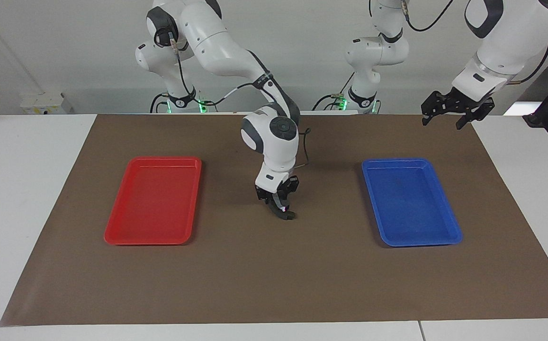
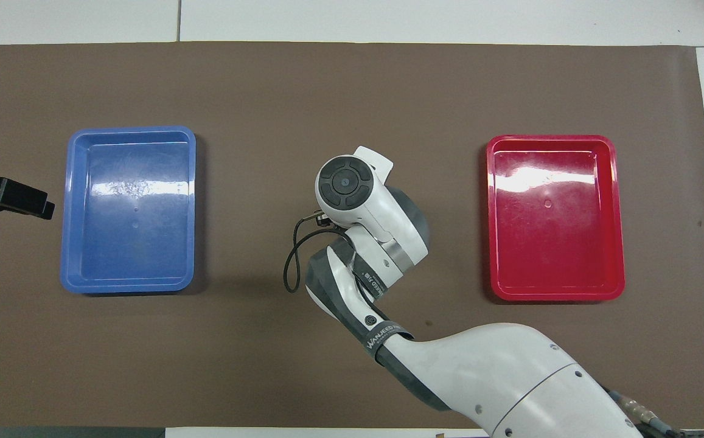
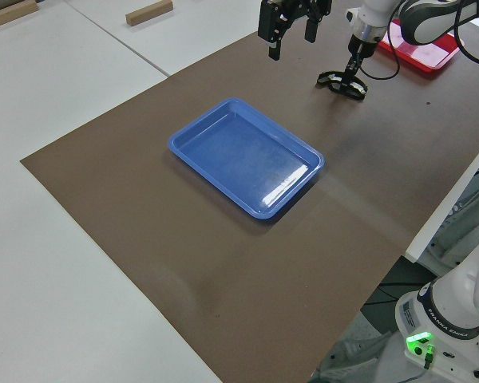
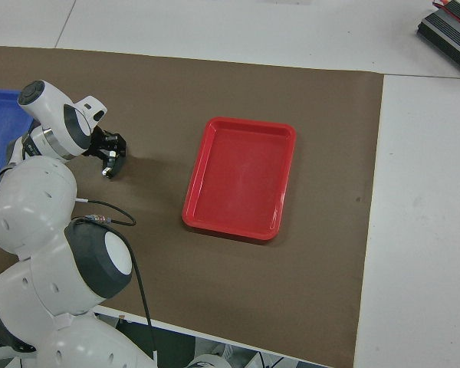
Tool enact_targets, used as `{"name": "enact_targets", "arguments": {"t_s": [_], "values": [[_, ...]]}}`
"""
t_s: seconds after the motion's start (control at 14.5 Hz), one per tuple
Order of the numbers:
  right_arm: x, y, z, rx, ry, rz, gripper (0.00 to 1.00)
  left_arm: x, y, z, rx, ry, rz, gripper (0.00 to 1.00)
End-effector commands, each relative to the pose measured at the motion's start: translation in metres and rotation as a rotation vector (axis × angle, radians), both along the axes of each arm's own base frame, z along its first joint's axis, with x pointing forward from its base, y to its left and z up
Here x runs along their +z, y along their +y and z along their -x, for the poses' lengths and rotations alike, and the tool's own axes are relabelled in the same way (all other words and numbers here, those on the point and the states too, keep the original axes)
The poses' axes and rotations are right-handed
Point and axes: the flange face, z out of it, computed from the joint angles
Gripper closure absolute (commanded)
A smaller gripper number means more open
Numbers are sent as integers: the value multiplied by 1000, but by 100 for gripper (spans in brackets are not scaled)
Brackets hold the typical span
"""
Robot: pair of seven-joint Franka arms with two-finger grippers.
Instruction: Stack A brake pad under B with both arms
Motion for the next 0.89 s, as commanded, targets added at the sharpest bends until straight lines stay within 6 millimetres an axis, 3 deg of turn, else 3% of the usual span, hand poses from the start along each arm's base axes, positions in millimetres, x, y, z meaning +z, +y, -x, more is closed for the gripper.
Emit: {"name": "enact_targets", "arguments": {"t_s": [0.0, 0.14, 0.55, 0.83], "values": [[-1, -3, 9, 2, 10, 16, 0, 3, 4, -1, 2, -48, -8, 2], [18, -11, 1, -15, 4, 14, 0, 4, 3, -2, 2, -61, -13, 2], [125, -88, -26, -136, -60, -36, 0, 4, -1, -2, 86, -63, -16, 2], [191, -170, -46, -265, -113, -55, 0, 4, 2, 0, 92, -47, -18, 2]]}}
